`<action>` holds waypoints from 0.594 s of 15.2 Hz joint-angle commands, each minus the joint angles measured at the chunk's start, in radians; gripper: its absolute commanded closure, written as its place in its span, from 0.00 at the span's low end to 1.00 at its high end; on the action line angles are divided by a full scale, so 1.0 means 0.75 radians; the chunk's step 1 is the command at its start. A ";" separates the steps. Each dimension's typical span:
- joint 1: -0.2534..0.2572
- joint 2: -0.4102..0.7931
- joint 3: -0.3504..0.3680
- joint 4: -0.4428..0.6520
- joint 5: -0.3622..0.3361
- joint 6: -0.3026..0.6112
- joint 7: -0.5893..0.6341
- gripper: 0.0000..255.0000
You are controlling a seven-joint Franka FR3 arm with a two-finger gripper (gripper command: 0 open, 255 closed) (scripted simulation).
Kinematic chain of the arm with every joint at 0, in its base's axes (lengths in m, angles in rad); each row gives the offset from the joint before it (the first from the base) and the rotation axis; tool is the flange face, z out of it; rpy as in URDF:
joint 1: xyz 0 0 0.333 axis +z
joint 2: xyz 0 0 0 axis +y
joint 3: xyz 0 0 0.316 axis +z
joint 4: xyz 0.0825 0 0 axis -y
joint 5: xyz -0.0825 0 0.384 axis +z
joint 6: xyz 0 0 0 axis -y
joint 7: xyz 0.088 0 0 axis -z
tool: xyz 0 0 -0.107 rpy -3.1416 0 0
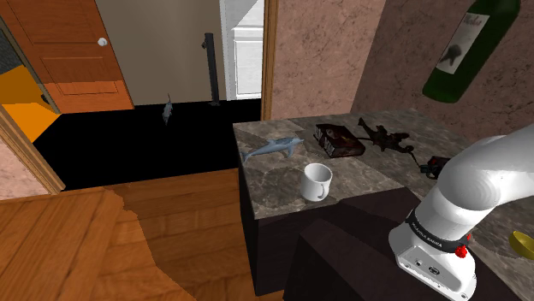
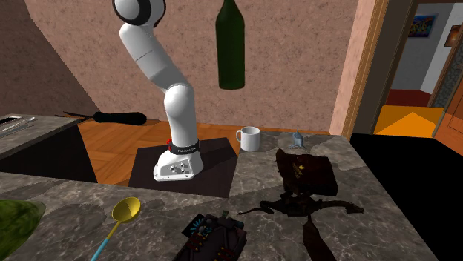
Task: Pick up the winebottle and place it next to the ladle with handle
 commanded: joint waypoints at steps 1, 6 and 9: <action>-0.003 -0.055 -0.010 -0.003 -0.038 -0.047 -0.040 1.00; -0.006 -0.206 -0.033 -0.050 -0.142 -0.136 -0.132 1.00; 0.000 -0.285 -0.048 -0.055 -0.218 -0.198 -0.197 1.00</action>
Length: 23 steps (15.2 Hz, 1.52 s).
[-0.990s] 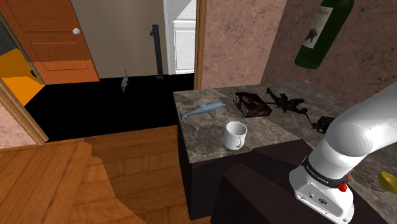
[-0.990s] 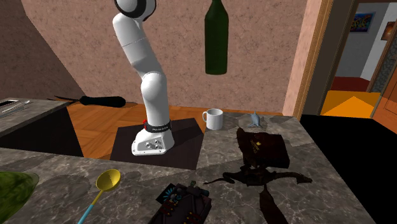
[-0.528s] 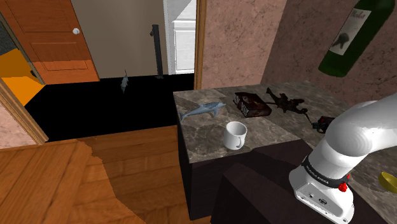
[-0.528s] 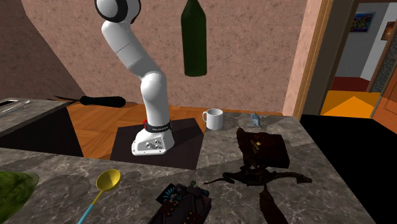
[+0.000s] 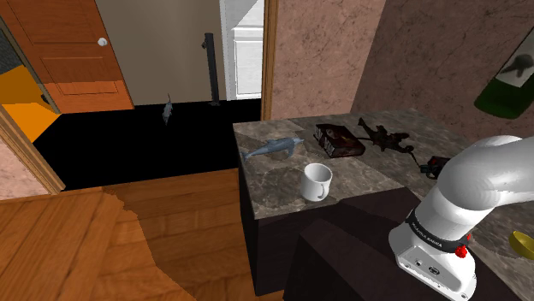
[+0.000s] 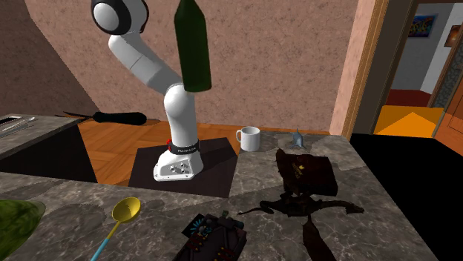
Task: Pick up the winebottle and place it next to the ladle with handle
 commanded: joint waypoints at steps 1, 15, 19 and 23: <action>0.006 -0.046 -0.009 0.004 -0.053 -0.043 -0.045 1.00; -0.532 -0.151 -0.122 0.021 -0.426 -0.045 -0.971 1.00; -0.547 -0.245 -0.116 -0.134 -0.397 0.009 -0.912 1.00; -0.559 -0.332 -0.114 -0.275 -0.378 0.059 -0.864 1.00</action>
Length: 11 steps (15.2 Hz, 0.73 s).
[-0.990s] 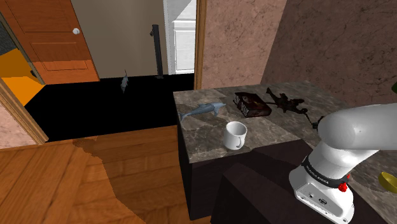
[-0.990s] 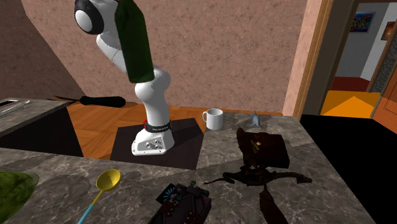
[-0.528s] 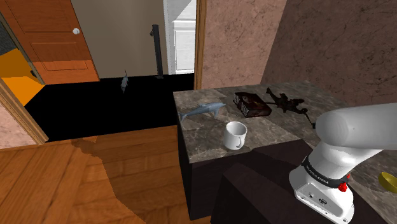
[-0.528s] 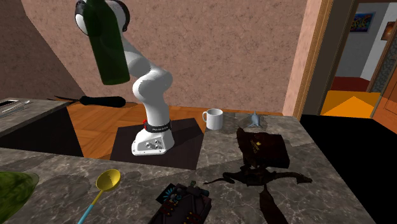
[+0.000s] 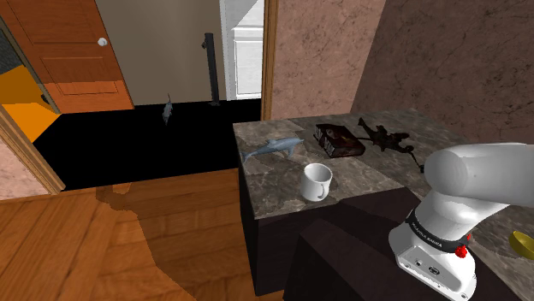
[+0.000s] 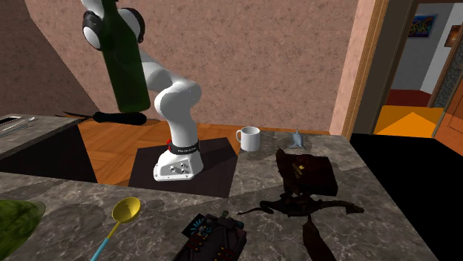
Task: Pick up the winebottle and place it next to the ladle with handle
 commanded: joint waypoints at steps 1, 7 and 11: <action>-0.005 -0.042 -0.001 -0.067 0.005 0.024 0.019 1.00; -0.022 -0.160 -0.006 -0.256 0.018 0.091 0.073 1.00; -0.032 -0.234 -0.013 -0.373 0.021 0.132 0.102 1.00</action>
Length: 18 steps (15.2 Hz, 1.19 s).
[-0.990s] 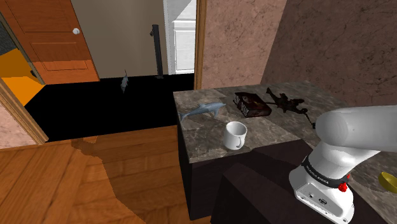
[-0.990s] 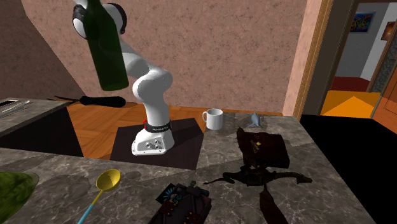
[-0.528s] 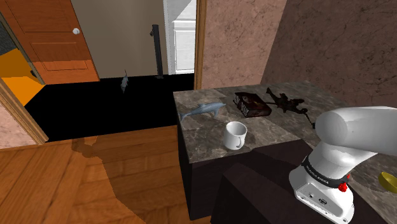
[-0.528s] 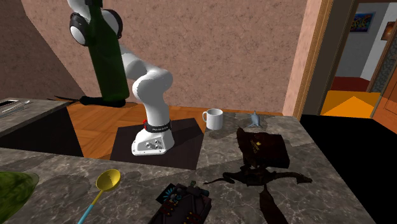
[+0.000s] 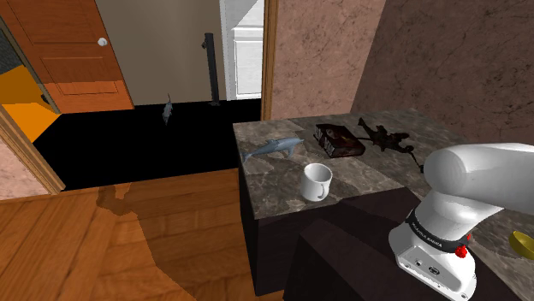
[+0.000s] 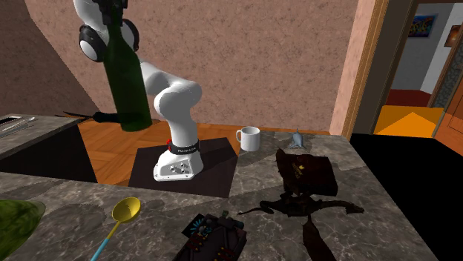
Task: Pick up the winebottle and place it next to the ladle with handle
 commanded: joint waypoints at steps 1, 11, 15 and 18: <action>-0.006 -0.041 -0.004 -0.067 0.003 0.024 0.018 1.00; -0.031 -0.213 -0.033 -0.332 -0.009 0.114 0.074 1.00; -0.041 -0.280 -0.048 -0.430 -0.020 0.146 0.091 1.00; -0.049 -0.328 -0.062 -0.501 -0.031 0.169 0.103 1.00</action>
